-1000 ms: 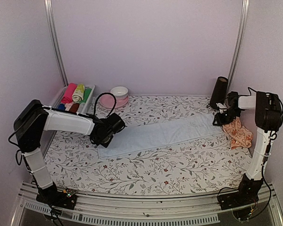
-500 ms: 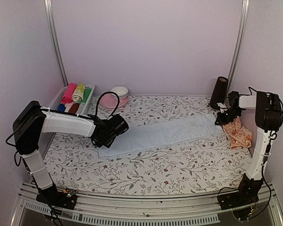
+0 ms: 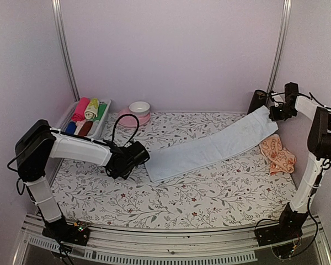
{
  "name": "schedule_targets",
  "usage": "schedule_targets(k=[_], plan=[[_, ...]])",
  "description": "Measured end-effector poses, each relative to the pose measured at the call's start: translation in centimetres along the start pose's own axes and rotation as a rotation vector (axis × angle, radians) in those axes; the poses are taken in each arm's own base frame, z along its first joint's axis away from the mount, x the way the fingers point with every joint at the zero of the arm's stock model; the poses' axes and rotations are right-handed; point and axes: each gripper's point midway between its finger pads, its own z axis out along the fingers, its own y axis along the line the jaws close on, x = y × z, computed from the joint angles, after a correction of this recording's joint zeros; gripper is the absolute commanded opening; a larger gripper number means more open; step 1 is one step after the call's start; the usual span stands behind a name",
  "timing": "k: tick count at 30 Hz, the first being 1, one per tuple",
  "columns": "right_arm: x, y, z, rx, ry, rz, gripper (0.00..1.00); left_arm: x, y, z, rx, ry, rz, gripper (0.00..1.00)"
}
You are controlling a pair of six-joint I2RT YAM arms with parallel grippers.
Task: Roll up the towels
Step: Fold the towel at the center of the board.
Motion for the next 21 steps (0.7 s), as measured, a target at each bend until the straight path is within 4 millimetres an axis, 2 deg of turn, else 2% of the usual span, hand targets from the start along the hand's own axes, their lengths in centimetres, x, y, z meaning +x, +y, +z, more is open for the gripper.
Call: schedule_targets(k=[2, 3, 5, 7, 11, 13, 15, 17, 21], plan=[[-0.7, 0.0, -0.9, -0.016, -0.013, -0.007, 0.02, 0.6, -0.2, 0.2, 0.005, 0.006, 0.006, 0.78], [-0.9, 0.4, -1.4, -0.033, -0.014, -0.017, 0.02, 0.8, -0.4, 0.3, 0.011, 0.009, 0.008, 0.83], [-1.3, 2.4, -2.5, -0.087, -0.019, -0.051, 0.02, 1.4, -0.8, 0.5, 0.036, 0.015, 0.011, 0.94], [-2.1, 5.8, -4.0, -0.166, -0.037, -0.108, 0.02, 1.7, -1.1, 0.5, 0.066, 0.014, 0.009, 0.97], [-3.6, 15.6, -6.5, -0.362, -0.084, -0.256, 0.02, 0.6, -0.8, -0.6, 0.136, -0.033, -0.053, 0.97], [-3.6, 20.2, -7.7, -0.461, -0.094, -0.321, 0.02, -0.2, -0.5, -1.3, 0.165, -0.063, -0.087, 0.97], [-3.1, 23.8, -8.6, -0.541, -0.090, -0.369, 0.02, -1.0, 0.0, -2.1, 0.190, -0.096, -0.125, 0.97], [-2.2, 26.8, -9.4, -0.612, -0.070, -0.403, 0.02, -1.7, 0.6, -2.7, 0.209, -0.123, -0.162, 0.97], [-1.1, 30.6, -10.4, -0.708, -0.045, -0.447, 0.02, -2.4, 0.9, -3.2, 0.238, -0.158, -0.205, 0.97]])
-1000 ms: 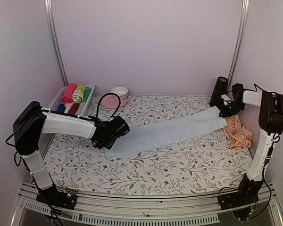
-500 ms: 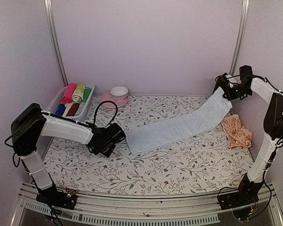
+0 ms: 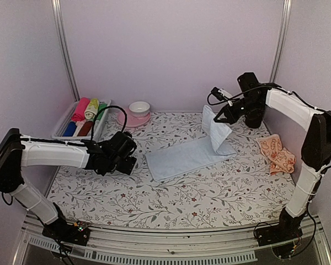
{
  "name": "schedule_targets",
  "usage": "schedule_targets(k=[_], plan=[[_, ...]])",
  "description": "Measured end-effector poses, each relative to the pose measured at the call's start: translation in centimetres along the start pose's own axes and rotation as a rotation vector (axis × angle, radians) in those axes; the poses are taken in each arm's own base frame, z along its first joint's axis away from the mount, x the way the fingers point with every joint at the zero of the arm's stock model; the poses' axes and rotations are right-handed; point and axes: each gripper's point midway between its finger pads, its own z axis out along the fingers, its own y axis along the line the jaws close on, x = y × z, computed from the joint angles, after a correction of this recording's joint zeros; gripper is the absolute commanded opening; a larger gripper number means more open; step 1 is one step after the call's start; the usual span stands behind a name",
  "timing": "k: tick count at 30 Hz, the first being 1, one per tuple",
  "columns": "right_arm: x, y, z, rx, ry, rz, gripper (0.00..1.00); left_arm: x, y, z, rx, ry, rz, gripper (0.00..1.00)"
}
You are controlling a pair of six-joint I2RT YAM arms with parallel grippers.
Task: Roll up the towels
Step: Fold the towel at the center of the board.
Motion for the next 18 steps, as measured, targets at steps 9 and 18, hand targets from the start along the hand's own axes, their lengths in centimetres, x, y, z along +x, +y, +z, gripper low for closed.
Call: schedule_targets(k=[9, 18], plan=[[-0.5, 6.0, 4.9, -0.172, 0.048, -0.062, 0.02, 0.6, -0.7, 0.2, 0.052, -0.053, -0.016, 0.97], [-3.0, 7.3, 4.8, -0.215, -0.003, -0.090, 0.02, -0.3, -0.9, 0.2, 0.064, -0.104, -0.040, 0.97]])
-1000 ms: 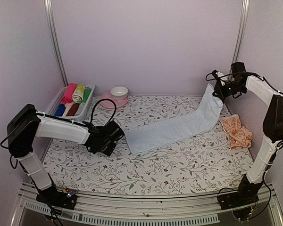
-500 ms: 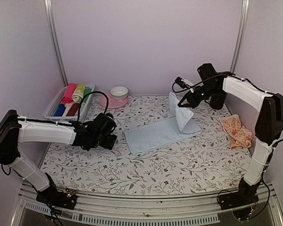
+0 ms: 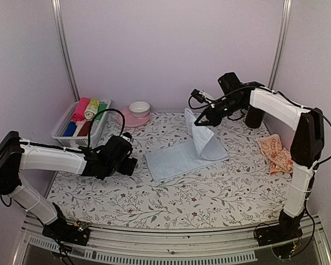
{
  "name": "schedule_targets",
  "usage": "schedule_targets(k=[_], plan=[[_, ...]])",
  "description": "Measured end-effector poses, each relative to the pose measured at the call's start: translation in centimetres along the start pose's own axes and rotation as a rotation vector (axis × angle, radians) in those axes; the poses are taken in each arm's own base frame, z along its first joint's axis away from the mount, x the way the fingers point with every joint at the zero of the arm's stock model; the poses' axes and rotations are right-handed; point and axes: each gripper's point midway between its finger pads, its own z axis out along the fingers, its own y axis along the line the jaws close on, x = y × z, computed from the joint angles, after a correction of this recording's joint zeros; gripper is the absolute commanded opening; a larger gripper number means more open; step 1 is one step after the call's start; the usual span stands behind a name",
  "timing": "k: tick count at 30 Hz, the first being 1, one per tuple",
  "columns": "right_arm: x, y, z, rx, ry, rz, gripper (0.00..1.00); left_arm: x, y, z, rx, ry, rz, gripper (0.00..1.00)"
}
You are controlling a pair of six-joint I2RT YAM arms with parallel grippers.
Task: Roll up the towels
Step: Fold the towel at the center of the board.
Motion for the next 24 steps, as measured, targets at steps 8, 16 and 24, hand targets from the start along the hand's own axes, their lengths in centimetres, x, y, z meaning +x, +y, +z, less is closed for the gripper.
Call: schedule_targets(k=[8, 16, 24], plan=[[1.5, 0.7, 3.4, -0.062, 0.054, 0.016, 0.02, -0.1, -0.1, 0.2, 0.002, -0.005, -0.004, 0.97], [2.9, 2.1, 6.8, -0.113, 0.103, 0.010, 0.02, 0.2, -0.5, 0.4, 0.010, 0.003, 0.001, 0.97], [3.9, 2.7, 9.4, -0.132, 0.133, 0.010, 0.02, 0.4, -0.6, 0.6, 0.013, 0.011, 0.006, 0.97]])
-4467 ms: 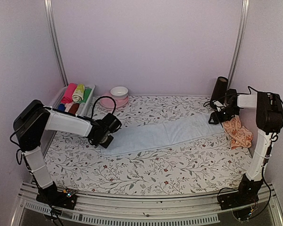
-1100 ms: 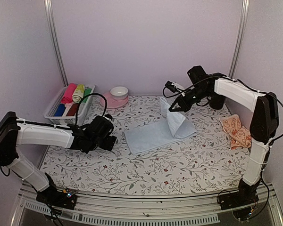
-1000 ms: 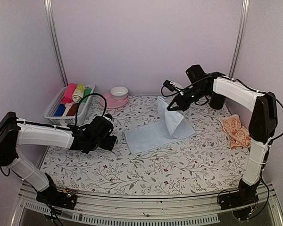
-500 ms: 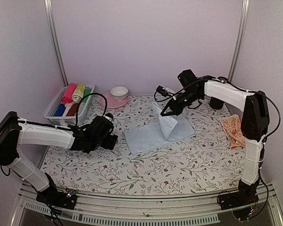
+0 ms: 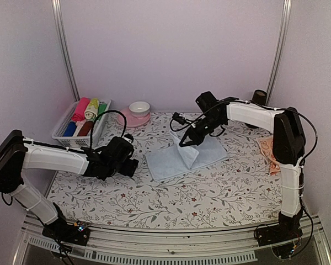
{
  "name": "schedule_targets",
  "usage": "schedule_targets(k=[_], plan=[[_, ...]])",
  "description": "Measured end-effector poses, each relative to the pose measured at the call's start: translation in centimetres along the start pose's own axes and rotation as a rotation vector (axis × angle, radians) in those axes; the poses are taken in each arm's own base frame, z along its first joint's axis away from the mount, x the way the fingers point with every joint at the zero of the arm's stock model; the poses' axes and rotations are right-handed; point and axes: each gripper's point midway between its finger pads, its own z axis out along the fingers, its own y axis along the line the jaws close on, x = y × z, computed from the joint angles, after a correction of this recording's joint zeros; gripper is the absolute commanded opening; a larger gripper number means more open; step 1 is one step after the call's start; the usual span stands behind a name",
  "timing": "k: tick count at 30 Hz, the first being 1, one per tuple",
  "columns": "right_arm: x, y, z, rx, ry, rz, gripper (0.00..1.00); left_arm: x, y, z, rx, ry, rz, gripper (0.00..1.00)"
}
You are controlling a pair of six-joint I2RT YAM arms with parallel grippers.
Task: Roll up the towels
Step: Fold the towel at the center of the board, then pick up the towel from the center of the board.
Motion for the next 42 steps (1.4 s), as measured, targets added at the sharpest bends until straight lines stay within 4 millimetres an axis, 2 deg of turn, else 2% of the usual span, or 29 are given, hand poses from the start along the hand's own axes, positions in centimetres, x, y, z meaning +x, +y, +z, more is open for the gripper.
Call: schedule_targets(k=[6, 11, 17, 20, 24, 28, 31, 35, 38, 42], plan=[[0.6, 0.4, 1.9, -0.018, 0.024, -0.005, 0.03, 0.2, -0.1, 0.1, 0.001, 0.006, 0.004, 0.97], [1.2, 1.3, 3.7, -0.048, 0.051, -0.011, 0.23, 0.2, -0.1, 0.1, 0.002, 0.006, 0.004, 0.97], [0.8, 3.6, 4.3, -0.132, 0.037, -0.039, 0.44, 0.2, -0.1, 0.1, 0.002, 0.006, 0.004, 0.97], [0.6, 4.1, 4.3, -0.152, 0.032, -0.051, 0.48, 0.2, -0.1, 0.1, 0.003, 0.006, 0.004, 0.97], [0.8, 3.8, 4.3, -0.129, 0.042, -0.064, 0.53, 0.4, -0.7, 0.3, 0.025, 0.017, 0.003, 0.97], [1.7, 2.7, 3.5, -0.071, 0.059, -0.062, 0.57, -1.2, -2.5, 0.0, 0.124, 0.011, -0.054, 0.97], [2.2, 1.5, 2.2, -0.017, 0.059, -0.052, 0.62, -4.4, -4.8, -1.0, 0.261, -0.031, -0.147, 0.97], [2.7, -2.3, -1.3, 0.073, 0.016, 0.004, 0.65, -8.3, -7.8, -1.5, 0.437, -0.066, -0.293, 0.92], [3.1, -5.2, -3.8, 0.139, -0.022, 0.044, 0.65, -9.0, -10.0, -0.6, 0.520, -0.035, -0.377, 0.88], [4.2, -8.0, -5.8, 0.197, -0.051, 0.096, 0.66, -6.8, -12.2, 1.4, 0.568, 0.069, -0.468, 0.84]])
